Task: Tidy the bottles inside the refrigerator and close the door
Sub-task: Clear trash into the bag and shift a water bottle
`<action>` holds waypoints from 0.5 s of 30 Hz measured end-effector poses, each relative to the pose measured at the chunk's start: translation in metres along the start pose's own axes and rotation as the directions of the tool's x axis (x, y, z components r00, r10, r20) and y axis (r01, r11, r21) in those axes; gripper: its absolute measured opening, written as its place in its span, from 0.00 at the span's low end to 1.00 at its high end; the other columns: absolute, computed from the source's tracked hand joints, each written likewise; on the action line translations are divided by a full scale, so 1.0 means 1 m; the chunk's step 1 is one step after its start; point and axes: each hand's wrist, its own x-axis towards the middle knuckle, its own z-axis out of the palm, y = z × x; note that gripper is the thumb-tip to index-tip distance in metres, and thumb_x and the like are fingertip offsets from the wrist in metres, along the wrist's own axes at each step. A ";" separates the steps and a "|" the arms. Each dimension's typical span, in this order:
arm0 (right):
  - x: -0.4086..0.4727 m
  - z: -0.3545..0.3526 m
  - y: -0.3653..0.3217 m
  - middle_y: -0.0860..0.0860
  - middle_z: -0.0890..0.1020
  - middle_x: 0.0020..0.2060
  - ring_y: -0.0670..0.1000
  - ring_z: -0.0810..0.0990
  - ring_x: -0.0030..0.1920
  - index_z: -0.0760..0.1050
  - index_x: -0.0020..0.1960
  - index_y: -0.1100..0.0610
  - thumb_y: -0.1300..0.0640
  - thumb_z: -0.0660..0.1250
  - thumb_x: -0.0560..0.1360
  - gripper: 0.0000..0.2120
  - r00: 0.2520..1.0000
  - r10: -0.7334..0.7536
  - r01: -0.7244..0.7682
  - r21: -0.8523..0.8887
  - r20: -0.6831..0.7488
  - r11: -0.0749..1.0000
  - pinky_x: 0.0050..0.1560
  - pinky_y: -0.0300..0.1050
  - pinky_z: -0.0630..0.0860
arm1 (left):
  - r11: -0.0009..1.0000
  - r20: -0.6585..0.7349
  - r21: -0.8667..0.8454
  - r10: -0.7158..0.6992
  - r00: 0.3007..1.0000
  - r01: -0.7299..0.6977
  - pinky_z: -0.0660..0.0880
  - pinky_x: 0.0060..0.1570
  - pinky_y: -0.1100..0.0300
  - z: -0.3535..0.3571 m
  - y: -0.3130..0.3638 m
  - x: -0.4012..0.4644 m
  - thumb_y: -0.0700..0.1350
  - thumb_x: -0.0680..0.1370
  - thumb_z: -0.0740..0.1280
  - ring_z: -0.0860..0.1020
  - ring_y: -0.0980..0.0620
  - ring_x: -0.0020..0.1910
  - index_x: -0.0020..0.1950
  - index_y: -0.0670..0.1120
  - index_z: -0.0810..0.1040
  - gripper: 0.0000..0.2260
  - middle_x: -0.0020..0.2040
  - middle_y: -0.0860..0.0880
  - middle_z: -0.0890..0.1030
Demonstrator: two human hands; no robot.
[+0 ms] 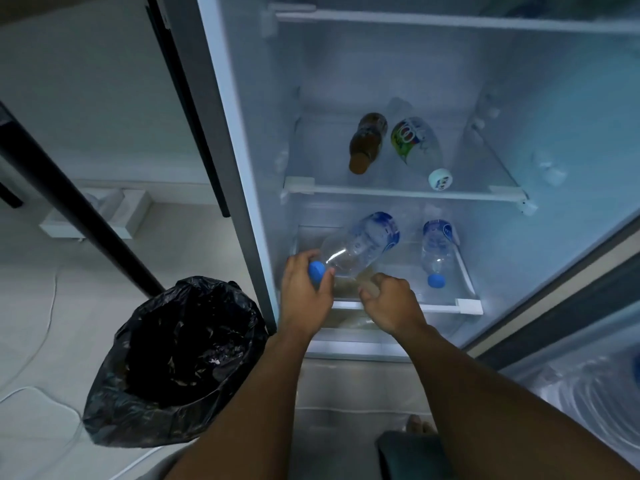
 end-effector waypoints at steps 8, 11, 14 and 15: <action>-0.021 0.008 -0.002 0.55 0.69 0.68 0.57 0.75 0.65 0.63 0.73 0.57 0.48 0.74 0.72 0.36 0.981 0.075 -0.035 0.214 -0.180 0.976 0.62 0.49 0.73 | 0.927 -0.178 -0.153 0.316 0.932 -0.344 0.79 0.52 0.48 -0.035 0.067 -0.008 0.48 0.78 0.70 0.77 0.51 0.54 0.61 0.45 0.77 0.14 0.53 0.50 0.72; -0.028 0.017 0.000 0.54 0.65 0.68 0.57 0.74 0.66 0.61 0.72 0.57 0.49 0.78 0.67 0.41 0.970 0.035 0.030 0.260 -0.240 0.965 0.63 0.53 0.75 | 0.904 -0.188 -0.184 0.352 0.917 -0.385 0.80 0.48 0.47 -0.037 0.093 -0.011 0.48 0.78 0.70 0.76 0.52 0.55 0.61 0.46 0.78 0.14 0.54 0.49 0.71; -0.028 0.017 0.000 0.53 0.64 0.68 0.58 0.73 0.66 0.58 0.72 0.55 0.48 0.81 0.63 0.46 0.949 0.017 0.087 0.313 -0.314 0.946 0.63 0.56 0.75 | 0.903 -0.204 -0.224 0.325 0.923 -0.367 0.80 0.48 0.46 -0.040 0.111 -0.011 0.49 0.79 0.69 0.75 0.53 0.56 0.61 0.47 0.78 0.13 0.55 0.49 0.71; -0.027 0.016 -0.001 0.52 0.65 0.68 0.56 0.73 0.65 0.59 0.72 0.54 0.47 0.81 0.62 0.47 0.943 0.002 0.119 0.344 -0.332 0.932 0.62 0.54 0.76 | 0.905 -0.207 -0.215 0.326 0.923 -0.367 0.80 0.48 0.47 -0.040 0.116 -0.011 0.50 0.79 0.69 0.75 0.53 0.57 0.62 0.47 0.78 0.13 0.55 0.49 0.71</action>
